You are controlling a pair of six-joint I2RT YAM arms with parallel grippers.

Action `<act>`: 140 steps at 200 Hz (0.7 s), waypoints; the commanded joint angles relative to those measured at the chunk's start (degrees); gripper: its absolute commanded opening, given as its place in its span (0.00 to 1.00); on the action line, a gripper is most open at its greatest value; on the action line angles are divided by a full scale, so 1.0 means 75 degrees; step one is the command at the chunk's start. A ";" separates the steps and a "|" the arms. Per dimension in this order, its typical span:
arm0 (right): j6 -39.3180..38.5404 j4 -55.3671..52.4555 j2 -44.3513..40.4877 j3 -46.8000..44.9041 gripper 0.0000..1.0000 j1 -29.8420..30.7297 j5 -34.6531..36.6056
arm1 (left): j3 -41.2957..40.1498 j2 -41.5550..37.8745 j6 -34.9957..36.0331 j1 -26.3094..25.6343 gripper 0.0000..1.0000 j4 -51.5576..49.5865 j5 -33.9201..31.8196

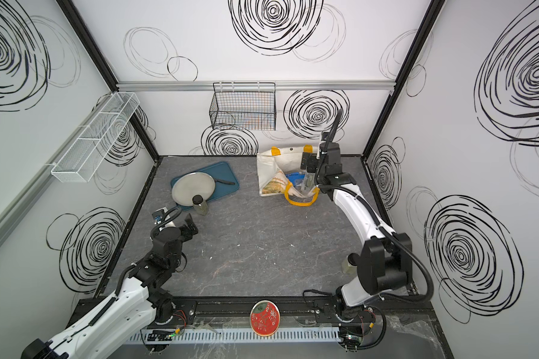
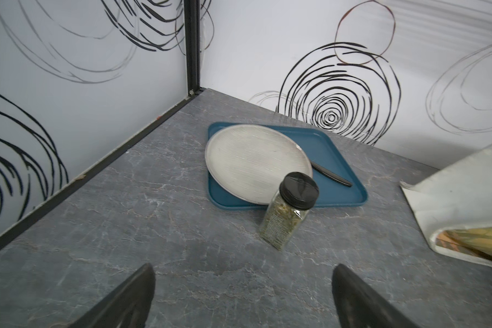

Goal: Put the compass set into the canvas bag
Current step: Place the compass set in the canvas bag, then reset both arms

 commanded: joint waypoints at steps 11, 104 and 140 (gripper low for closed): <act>0.0973 0.0061 -0.1387 -0.1398 1.00 -0.1034 0.1419 | 0.0318 0.0141 0.0598 0.0534 0.99 0.0198 -0.0340; 0.1645 0.3654 -0.1942 -0.6506 1.00 -0.2369 0.1997 | -0.0698 0.0987 0.2580 0.1109 0.99 0.3731 -0.0798; 0.0956 0.5053 -0.0986 -0.6661 1.00 -0.2297 0.0733 | -0.1241 0.1736 0.2966 0.1320 0.99 0.5562 -0.0710</act>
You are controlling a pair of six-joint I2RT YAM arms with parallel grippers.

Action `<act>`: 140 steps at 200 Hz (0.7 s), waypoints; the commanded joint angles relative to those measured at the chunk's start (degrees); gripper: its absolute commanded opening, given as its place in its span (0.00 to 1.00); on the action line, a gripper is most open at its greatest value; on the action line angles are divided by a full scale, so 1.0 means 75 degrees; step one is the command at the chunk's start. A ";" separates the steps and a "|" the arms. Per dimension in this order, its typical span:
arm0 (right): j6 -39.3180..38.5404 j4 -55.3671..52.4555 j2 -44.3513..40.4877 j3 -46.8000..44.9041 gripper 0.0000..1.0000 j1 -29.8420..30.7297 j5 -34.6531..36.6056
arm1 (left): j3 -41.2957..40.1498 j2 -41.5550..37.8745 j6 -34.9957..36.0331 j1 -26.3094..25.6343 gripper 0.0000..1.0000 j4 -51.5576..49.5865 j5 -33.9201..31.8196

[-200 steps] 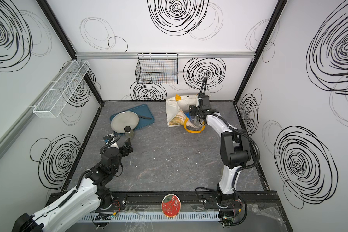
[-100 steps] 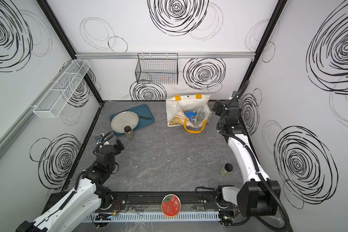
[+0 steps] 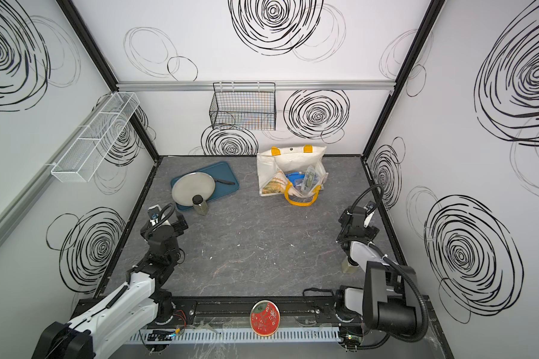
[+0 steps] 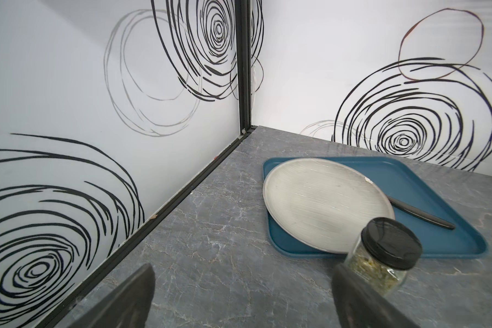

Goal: Put the compass set into the canvas bag
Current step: Reset both arms

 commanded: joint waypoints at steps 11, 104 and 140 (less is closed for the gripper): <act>-0.0875 0.2491 0.0299 -0.0168 1.00 0.0229 -0.0883 | -0.0617 0.0608 0.0632 0.0246 0.99 0.2747 0.0033; -0.1811 0.4505 0.1256 -0.0693 1.00 0.0743 -0.1523 | -0.0267 0.3499 0.0275 0.1509 0.99 0.5579 0.2932; -0.1779 0.4529 0.1263 -0.0693 1.00 0.0736 -0.1479 | -0.0487 0.5101 0.0867 0.0977 0.99 0.7759 0.2610</act>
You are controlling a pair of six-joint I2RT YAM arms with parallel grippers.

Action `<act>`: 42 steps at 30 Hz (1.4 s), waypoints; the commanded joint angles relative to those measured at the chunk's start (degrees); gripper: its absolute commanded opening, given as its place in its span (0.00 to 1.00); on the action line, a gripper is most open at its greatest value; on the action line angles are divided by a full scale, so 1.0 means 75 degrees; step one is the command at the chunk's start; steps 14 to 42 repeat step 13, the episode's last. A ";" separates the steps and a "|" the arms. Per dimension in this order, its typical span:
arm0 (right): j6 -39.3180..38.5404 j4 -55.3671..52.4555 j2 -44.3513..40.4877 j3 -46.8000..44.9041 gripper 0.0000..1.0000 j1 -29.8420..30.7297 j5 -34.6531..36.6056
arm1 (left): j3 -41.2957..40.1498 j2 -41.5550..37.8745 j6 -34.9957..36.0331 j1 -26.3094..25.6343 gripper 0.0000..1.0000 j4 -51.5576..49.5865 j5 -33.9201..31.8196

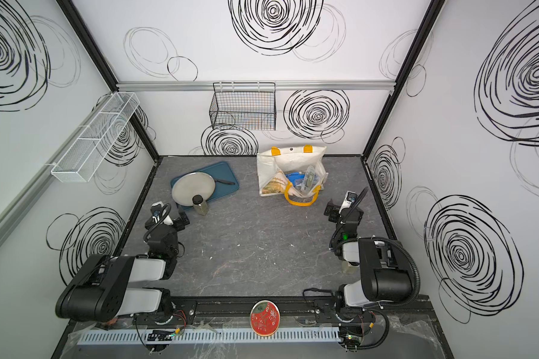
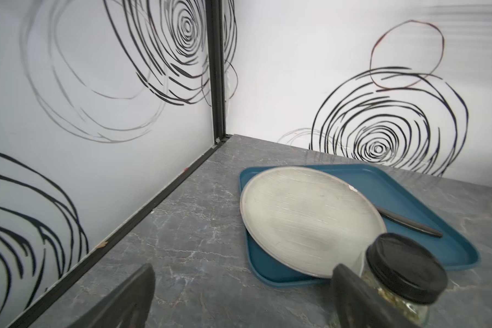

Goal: Put the compass set into the canvas bag
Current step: Reset both arms

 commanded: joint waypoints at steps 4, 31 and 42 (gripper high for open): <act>-0.0007 -0.0088 -0.0005 -0.0013 1.00 0.0028 0.0166 | 0.0281 0.0264 0.0222 -0.0322 0.99 0.0712 -0.0151; -0.0112 -0.0176 0.0031 0.0054 1.00 0.0039 -0.0034 | 0.0523 0.0432 0.0356 -0.0370 0.99 0.0564 -0.0089; -0.0112 -0.0176 0.0031 0.0054 1.00 0.0039 -0.0034 | 0.0523 0.0432 0.0356 -0.0370 0.99 0.0564 -0.0089</act>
